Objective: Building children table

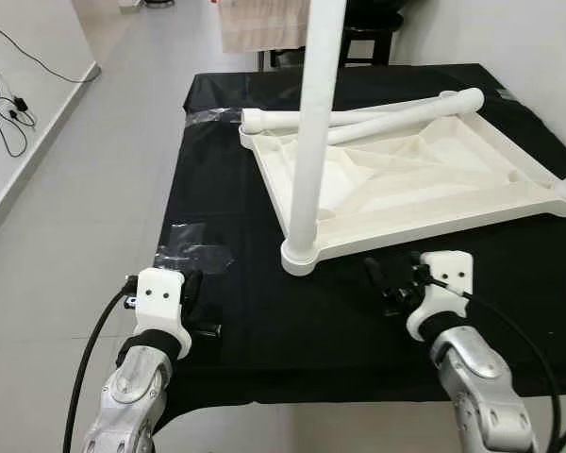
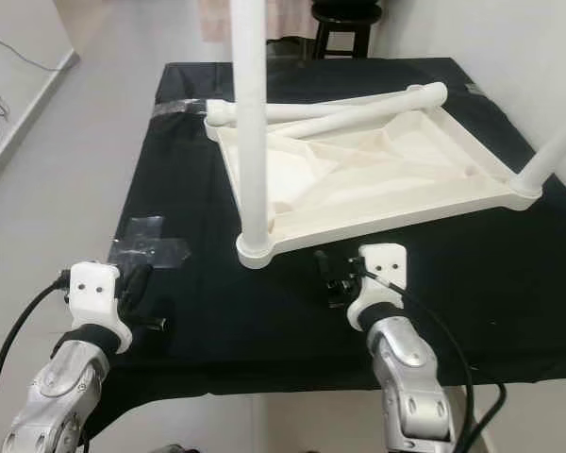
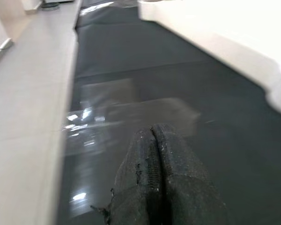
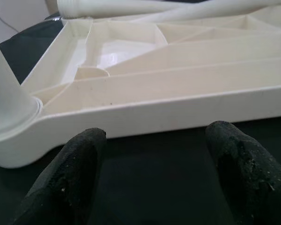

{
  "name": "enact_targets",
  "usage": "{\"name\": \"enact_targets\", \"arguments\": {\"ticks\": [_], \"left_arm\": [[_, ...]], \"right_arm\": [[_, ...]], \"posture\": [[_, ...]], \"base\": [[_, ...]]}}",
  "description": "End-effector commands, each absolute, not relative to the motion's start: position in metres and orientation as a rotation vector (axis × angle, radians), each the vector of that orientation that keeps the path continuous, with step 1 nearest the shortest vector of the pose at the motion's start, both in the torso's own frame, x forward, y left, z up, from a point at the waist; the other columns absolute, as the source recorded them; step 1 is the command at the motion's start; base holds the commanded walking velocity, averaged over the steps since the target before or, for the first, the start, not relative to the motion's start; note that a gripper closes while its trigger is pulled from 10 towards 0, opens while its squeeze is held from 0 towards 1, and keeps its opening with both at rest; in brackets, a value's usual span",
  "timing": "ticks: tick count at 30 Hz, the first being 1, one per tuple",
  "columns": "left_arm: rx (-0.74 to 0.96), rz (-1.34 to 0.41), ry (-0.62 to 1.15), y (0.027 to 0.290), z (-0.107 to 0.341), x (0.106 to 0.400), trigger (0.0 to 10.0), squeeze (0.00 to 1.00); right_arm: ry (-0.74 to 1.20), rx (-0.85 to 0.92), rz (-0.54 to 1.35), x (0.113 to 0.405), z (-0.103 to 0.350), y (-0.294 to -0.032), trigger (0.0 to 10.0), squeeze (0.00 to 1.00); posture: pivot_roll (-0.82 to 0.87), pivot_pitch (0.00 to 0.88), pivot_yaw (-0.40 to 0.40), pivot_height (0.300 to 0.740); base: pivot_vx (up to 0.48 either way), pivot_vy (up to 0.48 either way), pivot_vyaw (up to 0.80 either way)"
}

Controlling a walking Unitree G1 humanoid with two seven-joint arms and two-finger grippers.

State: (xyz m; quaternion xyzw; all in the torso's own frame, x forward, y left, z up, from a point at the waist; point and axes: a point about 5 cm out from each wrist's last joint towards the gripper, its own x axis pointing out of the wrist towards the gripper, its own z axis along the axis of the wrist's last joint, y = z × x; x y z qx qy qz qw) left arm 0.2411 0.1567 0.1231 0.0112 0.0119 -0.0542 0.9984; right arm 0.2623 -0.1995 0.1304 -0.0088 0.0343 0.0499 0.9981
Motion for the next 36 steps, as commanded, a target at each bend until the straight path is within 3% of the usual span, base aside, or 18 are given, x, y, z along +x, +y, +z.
{"name": "enact_targets", "arguments": {"ticks": [1,9,18,26,36], "left_arm": [[0.063,-0.079,0.059,0.165,0.116,0.24,10.0,0.0],[0.069,-0.082,0.062,0.165,0.116,0.243,10.0,0.0],[0.07,-0.091,0.06,0.163,0.116,0.244,10.0,0.0],[0.068,-0.101,0.052,0.162,0.118,0.247,10.0,0.0],[0.035,-0.124,-0.003,0.151,0.13,0.245,10.0,0.0]], "right_arm": [[0.037,-0.035,0.102,0.26,0.135,-0.198,10.0,0.0],[0.02,-0.104,0.049,0.258,0.145,-0.224,10.0,0.0],[0.024,-0.131,0.067,0.253,0.146,-0.222,10.0,0.0],[-0.017,-0.154,0.282,0.262,0.152,-0.181,10.0,0.0],[-0.056,-0.119,0.326,0.289,0.156,-0.135,10.0,0.0]], "posture": [[0.05,0.092,-0.009,0.74],[0.04,0.094,-0.013,0.74],[0.03,0.099,-0.02,0.74],[0.04,0.1,-0.021,0.74],[0.07,0.109,-0.029,0.74]], "base": [[0.0,0.48,0.0],[0.0,0.48,0.0],[0.0,0.48,0.0],[0.0,0.48,0.0],[0.0,0.384,0.0]]}}
